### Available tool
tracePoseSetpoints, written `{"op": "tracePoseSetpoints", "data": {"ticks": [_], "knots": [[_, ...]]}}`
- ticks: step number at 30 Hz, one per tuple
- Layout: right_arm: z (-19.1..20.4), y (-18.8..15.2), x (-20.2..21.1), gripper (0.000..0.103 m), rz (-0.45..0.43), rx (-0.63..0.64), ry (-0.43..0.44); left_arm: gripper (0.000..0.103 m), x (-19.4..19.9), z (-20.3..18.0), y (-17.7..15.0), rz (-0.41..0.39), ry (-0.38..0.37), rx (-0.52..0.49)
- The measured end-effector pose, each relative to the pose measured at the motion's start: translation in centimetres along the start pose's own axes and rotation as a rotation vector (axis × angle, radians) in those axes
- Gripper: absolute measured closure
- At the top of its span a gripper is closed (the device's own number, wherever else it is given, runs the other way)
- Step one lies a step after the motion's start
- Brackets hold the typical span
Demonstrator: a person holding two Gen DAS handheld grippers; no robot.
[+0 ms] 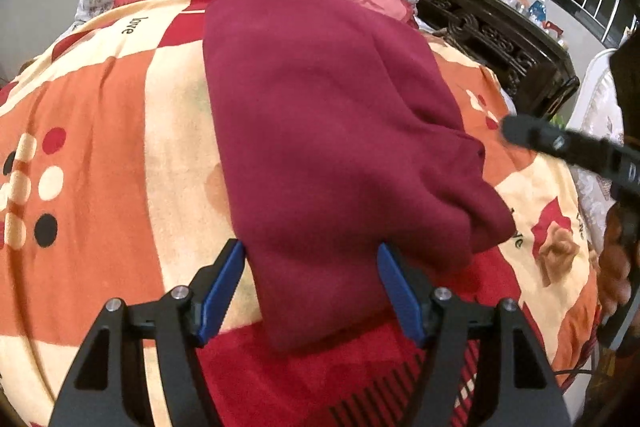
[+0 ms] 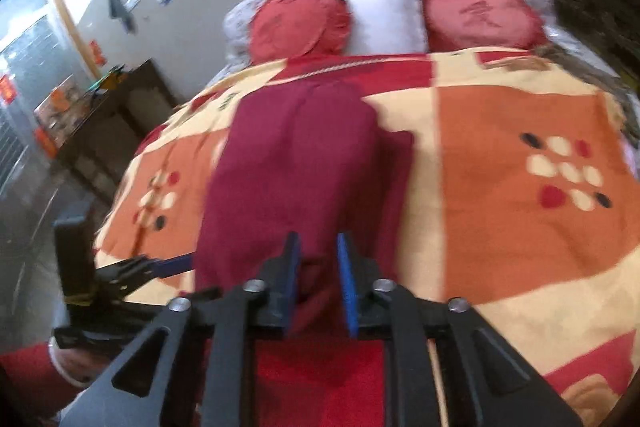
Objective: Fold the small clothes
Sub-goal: 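Lower the folded sweater onto the blanket and open both grippers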
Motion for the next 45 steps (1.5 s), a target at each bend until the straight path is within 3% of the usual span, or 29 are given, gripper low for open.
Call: {"op": "tracePoseSetpoints", "data": {"ticks": [3, 5, 7, 9, 13, 19, 22, 25, 29, 30, 32, 33, 34, 40, 44, 45], "knots": [[0.4, -0.5, -3.3, 0.047, 0.062, 0.003, -0.074, 0.031, -0.1, -0.2, 0.0, 0.004, 0.009, 0.006], [-0.3, -0.8, -2.9, 0.058, 0.040, -0.049, -0.045, 0.031, 0.0, -0.4, 0.0, 0.006, 0.018, 0.004], [-1.3, -0.9, -1.8, 0.060, 0.013, -0.082, -0.028, 0.031, 0.1, -0.6, 0.0, 0.006, 0.021, -0.006], [-2.2, -1.2, -1.4, 0.060, 0.001, -0.080, -0.066, 0.031, 0.1, -0.9, 0.0, 0.008, 0.015, -0.021], [-2.7, -1.9, -2.8, 0.060, 0.030, -0.076, -0.098, 0.030, -0.6, -1.2, -0.1, 0.020, 0.027, -0.026], [-1.2, -1.0, 0.6, 0.052, -0.077, -0.067, -0.116, 0.030, 0.1, -0.8, 0.1, 0.018, 0.041, -0.028], [0.2, 0.3, 1.6, 0.050, -0.167, -0.046, -0.095, 0.029, 1.4, -0.5, 0.8, -0.040, 0.072, -0.030], [1.0, 1.8, 0.2, 0.050, -0.179, -0.027, -0.085, 0.028, 1.3, 0.2, 2.0, -0.066, 0.071, 0.006], [0.4, 3.6, -4.5, 0.050, -0.103, -0.025, -0.113, 0.028, -0.3, 0.4, 3.4, -0.047, 0.057, 0.028], [-0.2, 3.8, -5.7, 0.051, -0.092, -0.020, -0.159, 0.027, -0.8, 0.2, 3.6, -0.039, 0.056, 0.020], [-1.2, 4.0, -6.8, 0.070, -0.110, -0.001, -0.239, 0.023, -1.5, -0.1, 3.8, -0.033, 0.059, 0.007], [-1.6, 4.2, -7.1, 0.077, -0.124, 0.004, -0.246, 0.022, -1.7, -0.2, 3.8, -0.033, 0.061, 0.003], [-1.7, 4.3, -7.2, 0.077, -0.132, 0.010, -0.244, 0.020, -2.0, -0.3, 3.7, -0.032, 0.063, 0.000], [-2.2, 5.2, -6.0, 0.077, -0.097, -0.026, -0.181, 0.017, -3.0, 0.2, 3.9, -0.010, 0.043, 0.031], [-1.2, 3.5, -2.8, 0.060, -0.100, -0.033, -0.095, 0.017, -3.1, 0.2, 3.8, -0.016, 0.048, 0.019], [-0.6, 2.6, -2.2, 0.051, -0.099, -0.007, -0.092, 0.017, -3.1, 0.1, 3.8, -0.016, 0.048, 0.020]]}}
Point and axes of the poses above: each gripper's, at about its wrist camera, not at the fingertips, and x roughly against the way its jaws point, z to its left, y to its top, the point moved 1 cm from there along -x, roughly the way its jaws point, and after that the axes turned 7 degrees about -x, right-handed, at the moved point
